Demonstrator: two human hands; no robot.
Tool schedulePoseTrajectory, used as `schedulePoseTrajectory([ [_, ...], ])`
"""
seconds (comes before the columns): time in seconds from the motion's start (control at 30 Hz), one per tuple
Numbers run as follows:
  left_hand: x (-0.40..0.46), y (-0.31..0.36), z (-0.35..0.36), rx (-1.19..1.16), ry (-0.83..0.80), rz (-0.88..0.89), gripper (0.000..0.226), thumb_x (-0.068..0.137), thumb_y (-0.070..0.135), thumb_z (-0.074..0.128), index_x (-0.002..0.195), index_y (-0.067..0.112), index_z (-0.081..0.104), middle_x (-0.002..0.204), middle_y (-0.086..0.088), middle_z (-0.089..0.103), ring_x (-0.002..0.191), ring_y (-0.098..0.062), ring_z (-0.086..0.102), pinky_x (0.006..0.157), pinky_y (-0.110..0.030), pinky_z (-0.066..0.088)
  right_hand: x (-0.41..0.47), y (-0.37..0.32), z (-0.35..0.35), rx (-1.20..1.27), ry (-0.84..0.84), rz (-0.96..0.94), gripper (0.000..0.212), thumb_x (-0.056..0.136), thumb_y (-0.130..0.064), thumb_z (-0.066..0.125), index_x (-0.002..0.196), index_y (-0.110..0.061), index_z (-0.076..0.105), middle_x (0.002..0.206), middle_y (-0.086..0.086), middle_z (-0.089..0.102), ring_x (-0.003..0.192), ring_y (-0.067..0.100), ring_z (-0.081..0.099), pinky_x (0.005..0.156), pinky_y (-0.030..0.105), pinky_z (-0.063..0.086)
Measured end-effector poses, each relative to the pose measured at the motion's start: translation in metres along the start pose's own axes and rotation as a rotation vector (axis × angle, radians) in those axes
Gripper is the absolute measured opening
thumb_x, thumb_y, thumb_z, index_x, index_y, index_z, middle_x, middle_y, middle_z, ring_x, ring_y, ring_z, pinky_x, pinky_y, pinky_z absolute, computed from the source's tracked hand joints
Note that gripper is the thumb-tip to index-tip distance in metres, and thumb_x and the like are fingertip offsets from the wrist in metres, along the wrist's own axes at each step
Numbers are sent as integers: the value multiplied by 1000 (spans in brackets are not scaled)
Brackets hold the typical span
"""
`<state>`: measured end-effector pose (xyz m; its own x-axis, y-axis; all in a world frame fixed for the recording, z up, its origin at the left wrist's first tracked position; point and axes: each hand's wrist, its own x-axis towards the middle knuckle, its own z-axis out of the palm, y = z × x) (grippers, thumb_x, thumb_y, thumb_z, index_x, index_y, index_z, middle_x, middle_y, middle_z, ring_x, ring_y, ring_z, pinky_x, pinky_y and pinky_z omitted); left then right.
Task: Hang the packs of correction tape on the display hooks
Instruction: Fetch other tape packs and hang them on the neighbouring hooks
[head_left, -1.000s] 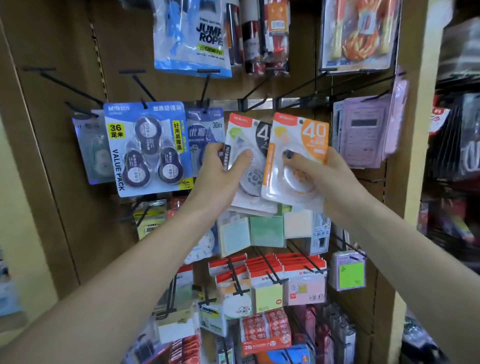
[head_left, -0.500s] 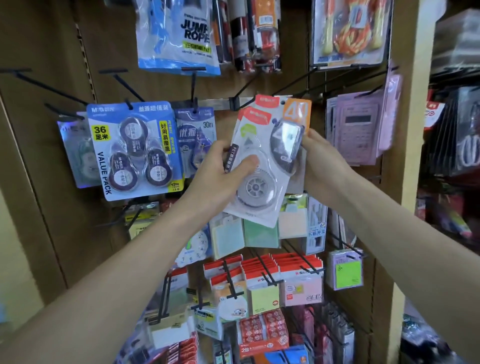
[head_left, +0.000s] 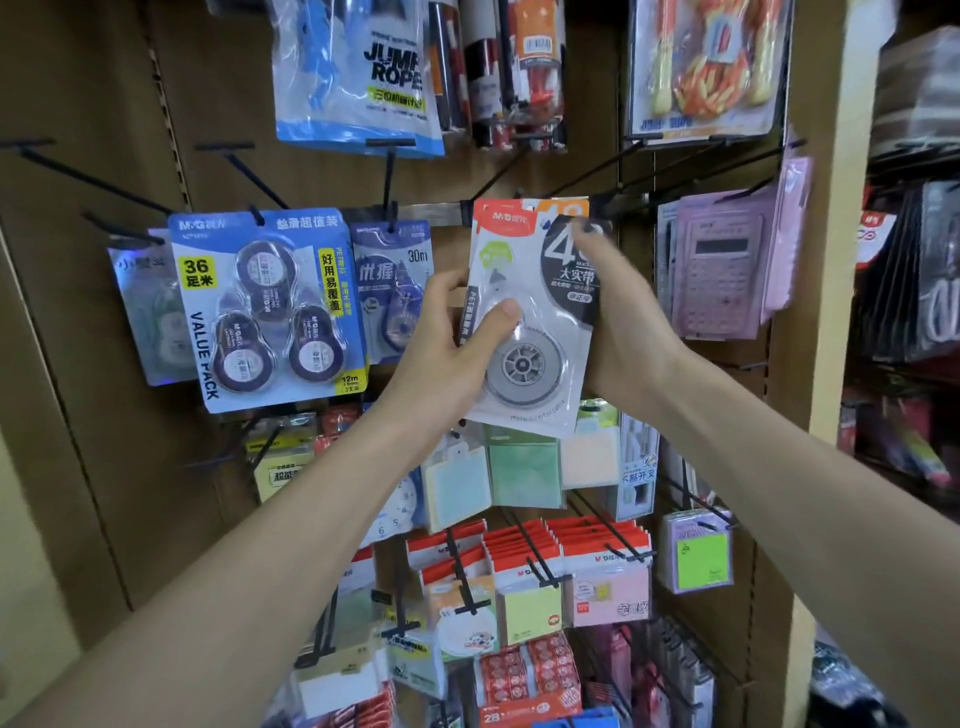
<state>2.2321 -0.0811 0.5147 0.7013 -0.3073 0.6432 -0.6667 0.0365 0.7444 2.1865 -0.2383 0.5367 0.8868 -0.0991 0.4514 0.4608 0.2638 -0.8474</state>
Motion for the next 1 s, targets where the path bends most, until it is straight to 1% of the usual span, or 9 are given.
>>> schedulePoseTrajectory([
  [0.03, 1, -1, 1, -9, 7, -1, 47, 88, 53, 68, 128, 40, 48, 124, 0, 72, 112, -19, 73, 100, -52, 57, 2, 2, -1, -44, -20, -22, 53, 100, -39, 60, 144, -10, 59, 134, 18, 71, 122, 35, 69, 105, 51, 55],
  [0.1, 3, -3, 3, -31, 15, 6, 48, 92, 46, 68, 134, 35, 46, 126, -2, 70, 112, -18, 73, 100, -50, 58, 8, 6, -5, -118, -37, -63, 64, 87, -26, 74, 145, -10, 55, 132, 19, 71, 117, 36, 71, 99, 51, 59],
  [0.23, 6, -6, 10, -41, 64, 53, 49, 92, 41, 69, 135, 32, 48, 125, -3, 68, 112, -17, 71, 102, -47, 57, 12, 12, -11, -177, 15, -83, 81, 77, -30, 86, 148, -19, 49, 133, 9, 72, 117, 31, 73, 103, 54, 56],
  [0.3, 7, -8, 12, -29, 89, 81, 46, 96, 37, 70, 135, 34, 46, 127, -1, 67, 114, -13, 69, 103, -42, 56, 9, 16, -12, -225, 47, -82, 82, 76, -38, 86, 148, -24, 48, 132, 0, 73, 118, 23, 72, 106, 50, 55],
  [0.4, 10, -10, 14, -6, 110, 109, 47, 98, 33, 70, 138, 30, 45, 131, 1, 66, 117, -7, 67, 104, -35, 55, 3, 21, -12, -295, 64, -59, 66, 90, -42, 78, 147, -30, 47, 132, -9, 71, 118, 13, 71, 107, 43, 54],
  [0.6, 15, -11, 17, 7, 105, 103, 46, 98, 33, 70, 135, 30, 44, 130, 5, 64, 117, -4, 65, 104, -32, 54, 1, 17, -10, -281, 62, -29, 49, 97, -39, 71, 142, -38, 54, 128, -13, 73, 117, 11, 71, 103, 39, 55],
  [0.77, 23, -11, 15, -8, 92, 74, 43, 98, 33, 70, 131, 37, 42, 128, 8, 64, 113, -2, 66, 99, -27, 54, 8, 19, -7, -301, 116, -62, 52, 94, -42, 73, 142, -37, 54, 130, -11, 72, 118, 13, 70, 108, 44, 53],
  [0.9, 25, -15, 15, -2, 86, 69, 47, 98, 35, 70, 136, 33, 42, 130, 4, 65, 116, -7, 67, 106, -36, 54, 11, 21, -8, -310, 132, -84, 55, 91, -44, 74, 142, -37, 54, 128, -13, 73, 117, 11, 70, 109, 43, 52],
  [1.0, 25, -14, 16, -10, 77, 60, 46, 98, 36, 69, 136, 33, 42, 129, 7, 66, 115, -3, 68, 106, -33, 54, 11, 22, -8, -308, 160, -89, 51, 92, -44, 74, 139, -36, 57, 126, -15, 74, 115, 8, 71, 107, 39, 53],
])
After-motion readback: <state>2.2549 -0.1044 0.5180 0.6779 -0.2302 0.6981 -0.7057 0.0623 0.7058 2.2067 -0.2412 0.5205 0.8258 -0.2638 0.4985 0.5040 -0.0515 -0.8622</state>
